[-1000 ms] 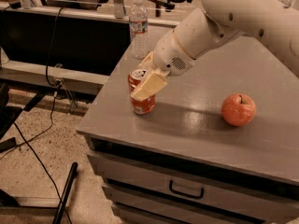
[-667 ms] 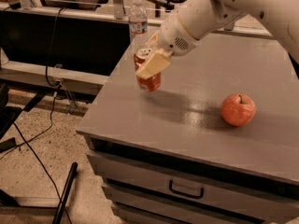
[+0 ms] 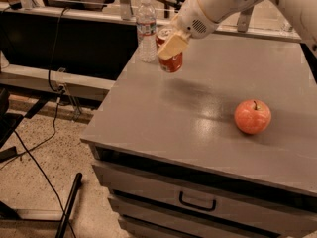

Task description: Move coke can near water bottle

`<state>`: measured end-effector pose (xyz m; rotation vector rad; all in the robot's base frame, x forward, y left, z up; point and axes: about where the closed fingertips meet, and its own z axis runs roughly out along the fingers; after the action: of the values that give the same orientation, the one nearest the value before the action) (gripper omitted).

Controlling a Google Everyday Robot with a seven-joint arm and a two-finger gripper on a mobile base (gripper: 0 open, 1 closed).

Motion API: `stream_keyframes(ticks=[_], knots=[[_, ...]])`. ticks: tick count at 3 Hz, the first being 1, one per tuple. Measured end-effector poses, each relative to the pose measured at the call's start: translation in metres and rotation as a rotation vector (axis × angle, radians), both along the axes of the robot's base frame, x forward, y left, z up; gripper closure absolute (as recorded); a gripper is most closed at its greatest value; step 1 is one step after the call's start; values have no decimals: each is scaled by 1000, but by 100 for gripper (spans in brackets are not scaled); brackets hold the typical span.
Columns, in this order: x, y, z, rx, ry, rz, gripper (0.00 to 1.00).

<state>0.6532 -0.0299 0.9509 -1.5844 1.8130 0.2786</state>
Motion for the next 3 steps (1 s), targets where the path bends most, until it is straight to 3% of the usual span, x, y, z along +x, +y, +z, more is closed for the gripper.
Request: stream_keyframes(ticks=[1, 2, 3], knots=[[51, -22, -8, 52, -22, -149, 100], [76, -27, -19, 128, -9, -224, 100], [86, -28, -28, 186, 38, -280, 82]])
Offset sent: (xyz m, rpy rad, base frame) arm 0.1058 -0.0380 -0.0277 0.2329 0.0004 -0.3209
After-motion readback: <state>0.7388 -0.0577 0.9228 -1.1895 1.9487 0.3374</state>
